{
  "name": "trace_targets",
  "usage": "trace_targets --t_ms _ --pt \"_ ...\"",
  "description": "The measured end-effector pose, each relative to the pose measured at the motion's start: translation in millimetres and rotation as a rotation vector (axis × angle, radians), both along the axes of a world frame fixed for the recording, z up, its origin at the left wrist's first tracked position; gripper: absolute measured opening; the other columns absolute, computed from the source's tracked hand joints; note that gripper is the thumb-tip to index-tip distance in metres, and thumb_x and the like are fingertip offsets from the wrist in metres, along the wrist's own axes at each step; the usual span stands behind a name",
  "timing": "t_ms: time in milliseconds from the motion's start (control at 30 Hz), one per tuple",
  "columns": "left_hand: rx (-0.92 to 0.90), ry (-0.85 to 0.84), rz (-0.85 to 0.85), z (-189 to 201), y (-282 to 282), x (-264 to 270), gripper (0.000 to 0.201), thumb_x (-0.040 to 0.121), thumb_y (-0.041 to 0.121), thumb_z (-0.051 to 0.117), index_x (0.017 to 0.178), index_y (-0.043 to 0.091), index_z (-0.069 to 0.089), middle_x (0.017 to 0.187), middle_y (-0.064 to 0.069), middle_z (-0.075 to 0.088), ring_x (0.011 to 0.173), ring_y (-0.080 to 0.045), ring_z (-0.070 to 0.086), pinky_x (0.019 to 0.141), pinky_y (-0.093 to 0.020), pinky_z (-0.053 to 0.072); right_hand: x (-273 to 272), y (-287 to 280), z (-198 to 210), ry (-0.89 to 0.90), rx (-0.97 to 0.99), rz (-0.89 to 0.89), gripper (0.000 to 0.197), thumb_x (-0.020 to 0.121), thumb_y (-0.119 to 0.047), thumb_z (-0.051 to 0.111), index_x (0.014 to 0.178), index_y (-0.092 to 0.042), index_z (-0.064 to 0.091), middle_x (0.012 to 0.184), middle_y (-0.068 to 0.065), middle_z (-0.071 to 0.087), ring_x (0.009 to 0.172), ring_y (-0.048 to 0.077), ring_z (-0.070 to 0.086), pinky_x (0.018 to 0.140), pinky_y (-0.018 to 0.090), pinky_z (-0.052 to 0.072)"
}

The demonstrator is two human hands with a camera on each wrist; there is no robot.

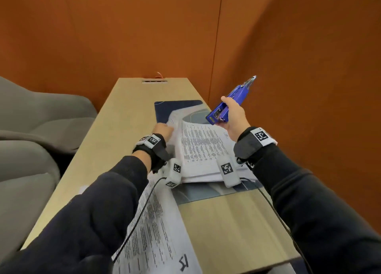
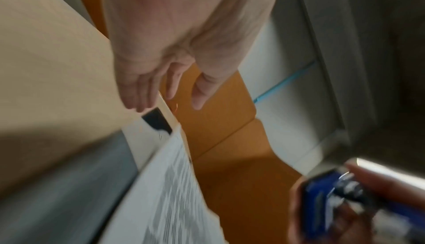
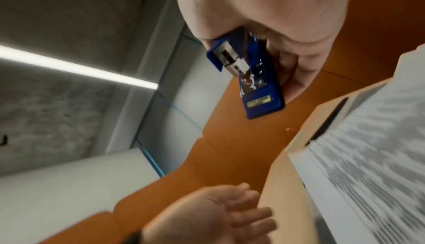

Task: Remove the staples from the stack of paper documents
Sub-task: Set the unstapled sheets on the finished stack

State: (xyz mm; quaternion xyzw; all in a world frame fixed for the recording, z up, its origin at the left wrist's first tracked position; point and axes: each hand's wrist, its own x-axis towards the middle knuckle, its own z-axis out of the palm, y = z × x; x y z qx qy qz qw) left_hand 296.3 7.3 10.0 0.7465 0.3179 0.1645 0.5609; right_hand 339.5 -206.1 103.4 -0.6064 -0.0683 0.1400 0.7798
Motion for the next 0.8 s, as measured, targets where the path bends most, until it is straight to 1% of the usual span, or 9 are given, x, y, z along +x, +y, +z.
trace_targets --t_ms 67,100,167,300,433,533,633,700,800 --pt "-0.09 0.032 0.061 10.3 -0.4 -39.0 0.01 0.09 0.014 0.059 0.098 0.008 0.058 0.104 -0.011 0.051 0.099 -0.027 0.052 0.092 -0.038 0.044 -16.1 13.3 -21.4 0.006 -0.077 0.096 0.012 0.096 -0.026 0.058 0.102 -0.017 0.052 0.089 0.004 0.059 0.078 0.015 0.06 0.08 0.04 0.055" --pt "-0.122 0.061 0.091 10.3 7.7 -59.9 0.026 0.092 0.015 0.059 0.115 0.004 0.056 0.11 -0.01 0.05 0.11 -0.028 0.05 0.094 -0.037 0.04 -26.6 21.5 -32.8 0.009 -0.114 0.149 0.012 0.096 -0.026 0.058 0.102 -0.017 0.052 0.09 0.004 0.059 0.079 0.016 0.06 0.08 0.039 0.055" --pt "-0.063 0.1 0.178 8.9 27.8 -114.1 0.043 0.092 0.018 0.06 0.129 -0.001 0.051 0.124 -0.011 0.051 0.123 -0.029 0.045 0.094 -0.035 0.034 -50.2 39.9 -57.0 0.03 -0.187 0.291 0.009 0.095 -0.025 0.059 0.094 -0.018 0.053 0.089 0.005 0.059 0.078 0.016 0.06 0.08 0.038 0.055" --pt "0.052 0.29 0.283 -6.2 49.9 -215.5 0.047 0.091 0.02 0.061 0.13 -0.004 0.049 0.131 -0.017 0.053 0.117 -0.031 0.05 0.083 -0.03 0.034 -103.4 72.6 -100.3 0.126 -0.267 0.689 0.009 0.094 -0.016 0.06 0.097 -0.009 0.055 0.096 0.017 0.061 0.084 0.027 0.06 0.096 0.047 0.049" --pt "-0.029 0.399 0.224 -25.4 48.0 -256.3 0.052 0.082 0.031 0.07 0.12 0.001 0.05 0.121 -0.015 0.059 0.101 -0.03 0.057 0.081 -0.036 0.046 -141.3 92.0 -110.3 0.118 -0.368 0.88 0.02 0.095 -0.019 0.061 0.109 -0.007 0.052 0.096 0.017 0.066 0.081 0.03 0.065 0.086 0.044 0.055" --pt "-0.172 0.224 0.207 -37.4 46.3 -257.3 0.036 0.084 0.008 0.068 0.114 -0.009 0.056 0.103 -0.021 0.065 0.095 -0.037 0.065 0.087 -0.043 0.052 -147.5 98.2 -114.4 -0.043 -0.482 0.92 0.039 0.094 -0.017 0.062 0.126 -0.007 0.042 0.109 0.018 0.063 0.085 0.031 0.065 0.084 0.044 0.055" --pt "-0.511 0.047 0.112 -44.1 34.5 -260.3 0.03 0.093 -0.002 0.049 0.122 -0.008 0.055 0.095 -0.022 0.067 0.073 -0.03 0.068 0.064 -0.038 0.06 -150.7 92.1 -112.0 -0.337 -0.654 1.005 0.073 0.09 -0.023 0.068 0.149 -0.033 0.026 0.135 0.006 0.053 0.11 0.026 0.062 0.1 0.042 0.05" --pt "-0.603 -0.025 0.073 -51.0 30.3 -263.6 0.031 0.097 -0.002 0.04 0.125 -0.004 0.053 0.097 -0.021 0.067 0.075 -0.028 0.068 0.058 -0.033 0.059 -155.3 88.8 -103.7 -0.468 -0.736 1.148 0.071 0.091 -0.024 0.065 0.148 -0.04 0.026 0.139 0.001 0.05 0.116 0.024 0.059 0.1 0.036 0.049" --pt "-0.644 -0.099 0.064 -56.1 27.6 -268.4 0.033 0.096 -0.002 0.039 0.127 -0.01 0.051 0.103 -0.022 0.065 0.081 -0.028 0.066 0.063 -0.031 0.059 -167.6 90.3 -97.1 -0.64 -0.947 1.329 0.062 0.096 -0.029 0.059 0.147 -0.042 0.027 0.141 -0.002 0.046 0.116 0.021 0.055 0.099 0.031 0.045"
